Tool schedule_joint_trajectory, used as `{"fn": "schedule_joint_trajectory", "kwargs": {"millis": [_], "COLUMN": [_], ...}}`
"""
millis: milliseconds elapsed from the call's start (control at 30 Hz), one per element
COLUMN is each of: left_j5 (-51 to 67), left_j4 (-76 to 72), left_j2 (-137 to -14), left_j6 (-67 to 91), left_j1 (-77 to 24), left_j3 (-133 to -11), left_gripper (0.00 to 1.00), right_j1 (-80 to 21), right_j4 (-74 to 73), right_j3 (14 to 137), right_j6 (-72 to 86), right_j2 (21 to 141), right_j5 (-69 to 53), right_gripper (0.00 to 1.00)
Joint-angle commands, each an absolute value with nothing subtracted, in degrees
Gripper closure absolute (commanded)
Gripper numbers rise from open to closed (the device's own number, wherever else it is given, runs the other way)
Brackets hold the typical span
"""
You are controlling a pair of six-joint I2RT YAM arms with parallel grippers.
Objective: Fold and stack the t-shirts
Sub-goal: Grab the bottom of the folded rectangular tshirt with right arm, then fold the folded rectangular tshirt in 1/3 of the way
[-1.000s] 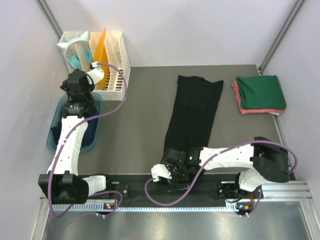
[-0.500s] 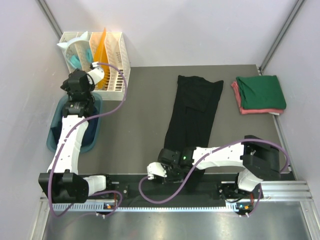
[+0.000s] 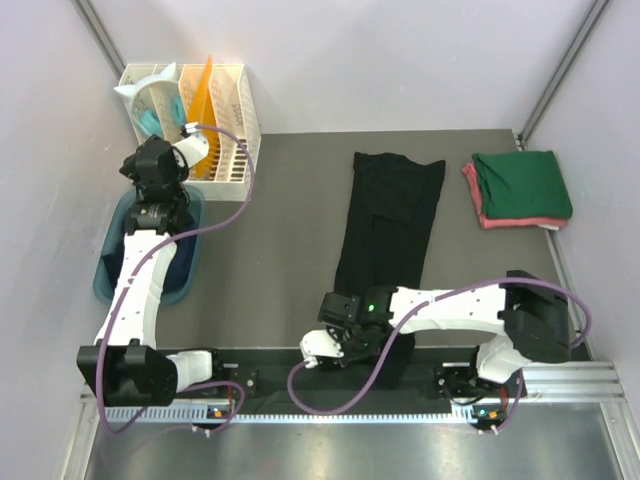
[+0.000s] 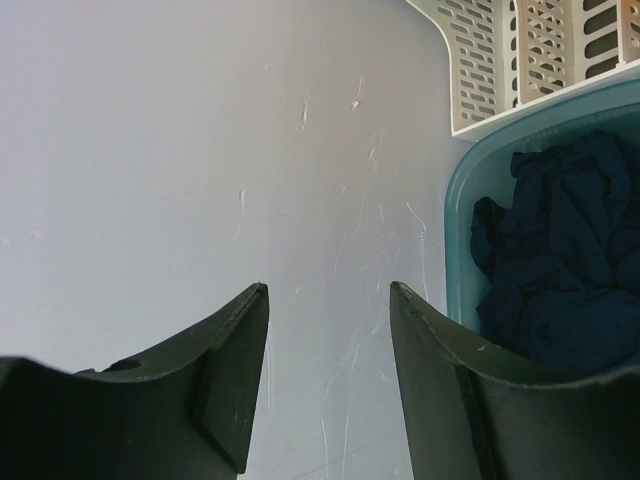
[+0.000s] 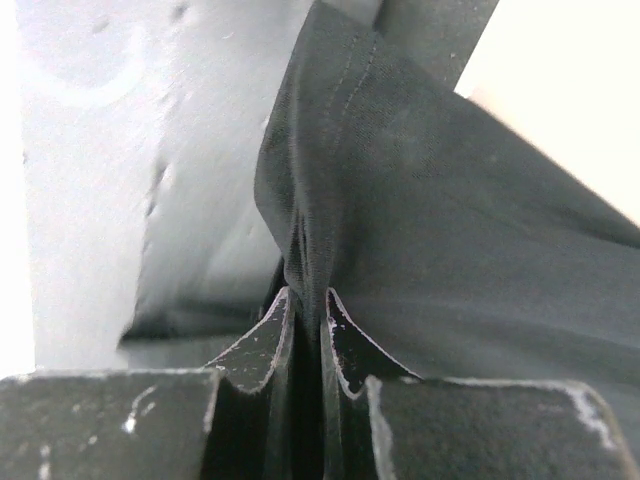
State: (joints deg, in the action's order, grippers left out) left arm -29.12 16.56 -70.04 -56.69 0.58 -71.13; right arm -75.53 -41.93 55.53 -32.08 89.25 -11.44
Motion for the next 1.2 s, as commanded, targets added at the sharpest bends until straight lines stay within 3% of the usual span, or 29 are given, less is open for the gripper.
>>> {"fn": "schedule_joint_trajectory", "kwargs": {"millis": [0,300,1167], "left_j5": [-28.8,-28.4,-25.5], "left_j4": [13.3,13.7,10.4], "left_j2": [-71.3,-72.7,-72.2], "left_j6": [-56.1,-54.8,-53.1], "left_j1": [0.3,0.3,0.3], "left_j3": [-73.1,-74.2,-69.1], "left_gripper": [0.43,0.43,0.42], "right_j1": [-73.0,-67.2,-42.8], "right_j4": [-53.3,-58.5,-47.4], "right_j3": [60.3,64.2,80.2], "right_j6": [-41.1,-51.1,-69.2], "right_j2": [84.3,83.2,97.2], "right_j5": [-15.6,-12.0,8.6], "right_gripper": [1.00,1.00,1.00]}}
